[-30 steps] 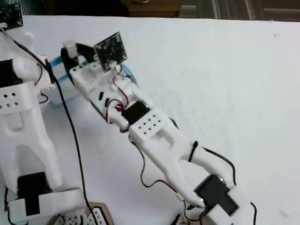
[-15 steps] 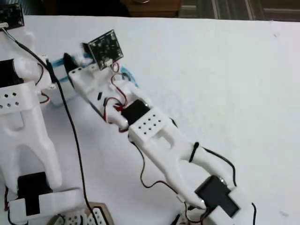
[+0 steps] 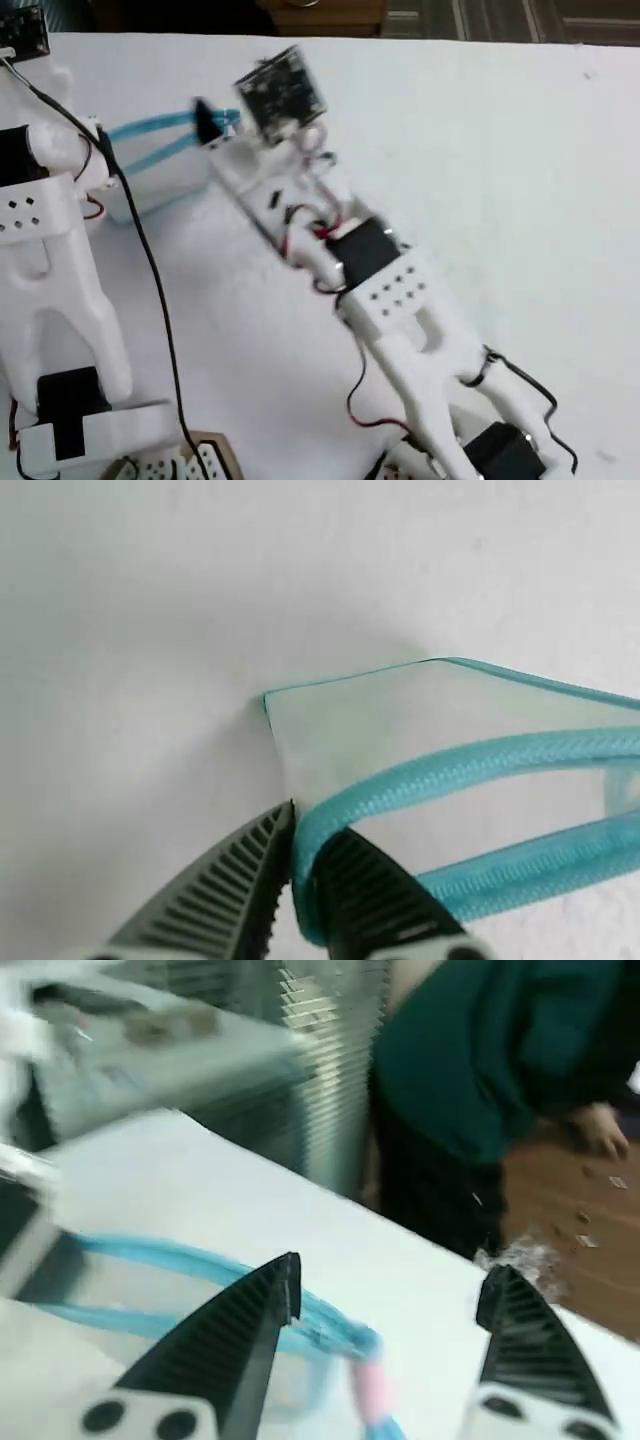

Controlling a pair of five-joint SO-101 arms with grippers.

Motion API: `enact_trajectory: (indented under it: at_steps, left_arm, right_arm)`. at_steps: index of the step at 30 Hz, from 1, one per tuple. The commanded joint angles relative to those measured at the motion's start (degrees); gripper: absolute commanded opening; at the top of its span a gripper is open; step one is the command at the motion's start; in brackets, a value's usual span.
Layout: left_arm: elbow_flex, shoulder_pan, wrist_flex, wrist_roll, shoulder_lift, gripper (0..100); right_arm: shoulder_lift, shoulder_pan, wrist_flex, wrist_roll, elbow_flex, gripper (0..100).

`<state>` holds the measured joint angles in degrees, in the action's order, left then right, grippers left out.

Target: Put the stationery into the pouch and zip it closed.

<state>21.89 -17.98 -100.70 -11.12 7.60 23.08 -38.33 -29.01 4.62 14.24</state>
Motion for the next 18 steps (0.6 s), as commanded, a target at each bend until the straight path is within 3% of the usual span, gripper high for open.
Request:
enact_trajectory:
  at_steps: [1, 8, 13, 18]
  left_arm:
    - [2.02, 0.48, 0.88, 0.18, 0.4, 2]
    - [2.02, 0.48, 0.88, 0.18, 0.48, 2]
    - [2.02, 0.48, 0.88, 0.18, 0.48, 2]
    - [2.02, 0.48, 0.79, 0.18, 0.48, 2]
  right_arm:
    - [1.98, 5.05, -2.15, 1.14, 2.9, 27.6]
    - [1.98, 6.02, 1.01, 8.7, 20.92, 27.6]
    - [0.92, 3.74, 18.77, 7.21, 34.37, 27.6]
    - [-7.34, 4.0, 31.6, 7.12, 36.22, 27.6]
